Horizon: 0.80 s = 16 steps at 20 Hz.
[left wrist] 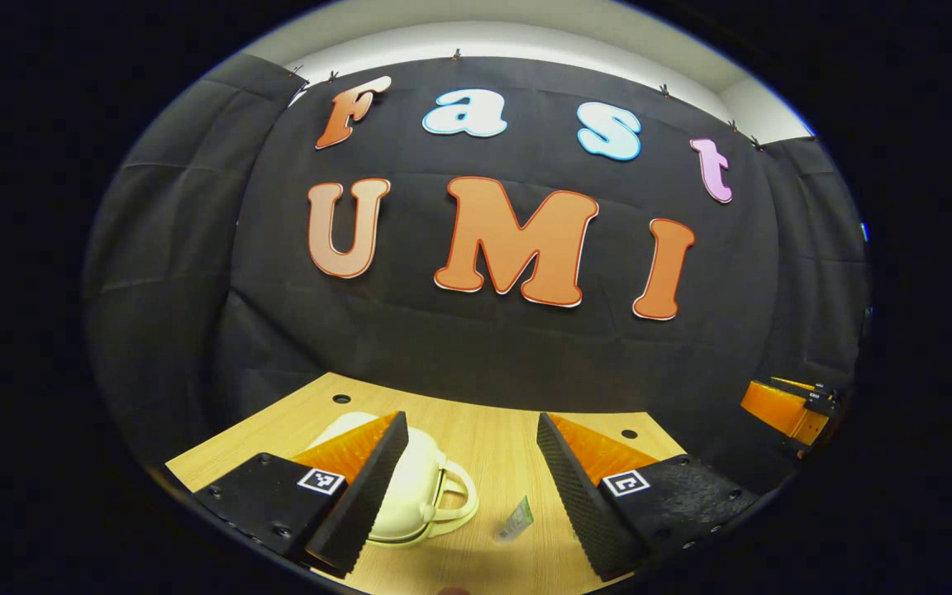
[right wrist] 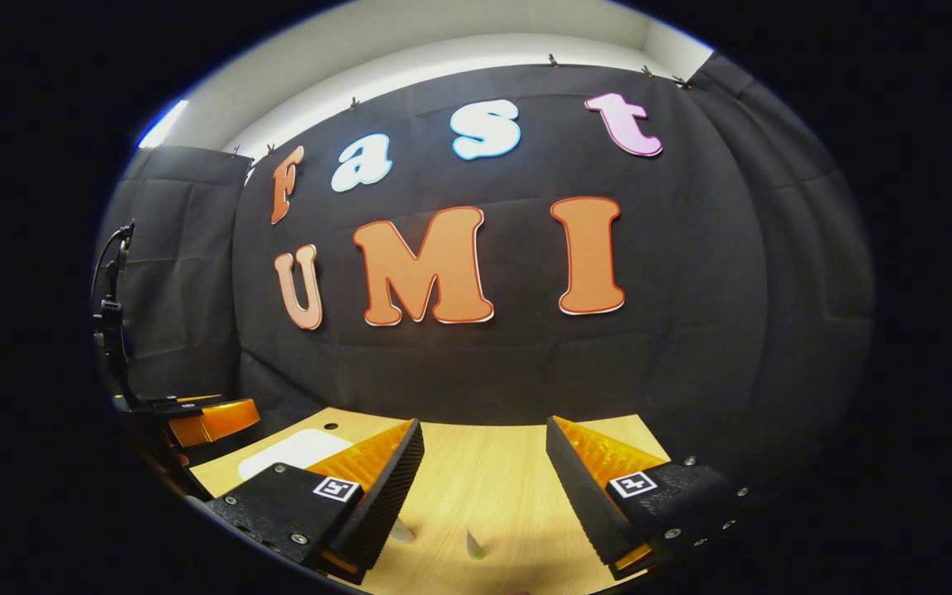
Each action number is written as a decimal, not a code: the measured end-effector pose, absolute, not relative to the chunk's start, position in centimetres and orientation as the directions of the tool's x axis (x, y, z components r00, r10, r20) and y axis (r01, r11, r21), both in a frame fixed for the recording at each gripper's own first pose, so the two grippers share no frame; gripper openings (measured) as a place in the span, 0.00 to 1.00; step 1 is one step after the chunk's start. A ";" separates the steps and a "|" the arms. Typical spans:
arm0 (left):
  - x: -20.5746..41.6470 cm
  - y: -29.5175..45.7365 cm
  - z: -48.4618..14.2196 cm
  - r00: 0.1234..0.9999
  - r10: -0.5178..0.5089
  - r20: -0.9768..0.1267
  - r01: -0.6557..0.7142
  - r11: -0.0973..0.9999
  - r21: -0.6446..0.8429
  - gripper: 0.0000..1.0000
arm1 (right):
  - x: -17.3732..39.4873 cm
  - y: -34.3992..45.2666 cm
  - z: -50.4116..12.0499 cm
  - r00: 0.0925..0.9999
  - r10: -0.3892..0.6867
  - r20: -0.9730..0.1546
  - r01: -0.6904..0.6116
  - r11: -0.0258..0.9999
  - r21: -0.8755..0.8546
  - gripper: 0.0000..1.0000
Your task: First open the suitcase, pack the skin care products into it, and then close the suitcase.
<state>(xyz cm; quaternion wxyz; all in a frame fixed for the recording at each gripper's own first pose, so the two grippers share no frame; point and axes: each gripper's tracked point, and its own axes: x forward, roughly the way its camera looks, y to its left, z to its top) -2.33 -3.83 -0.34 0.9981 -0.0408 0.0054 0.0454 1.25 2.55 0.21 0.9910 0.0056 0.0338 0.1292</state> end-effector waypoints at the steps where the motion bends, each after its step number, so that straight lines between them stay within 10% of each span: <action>1: -2.1 -3.5 -0.3 0.996 0.086 -0.019 -0.087 0.993 -0.082 0.97 | 1.3 2.9 0.2 0.964 0.256 -0.071 -0.256 0.967 0.019 0.94; 16: 2.1 -0.6 0.1 0.997 0.069 0.031 -0.075 0.959 0.272 0.97 | 2.2 3.6 -2.6 0.978 0.154 -0.143 -0.159 0.987 -0.030 0.94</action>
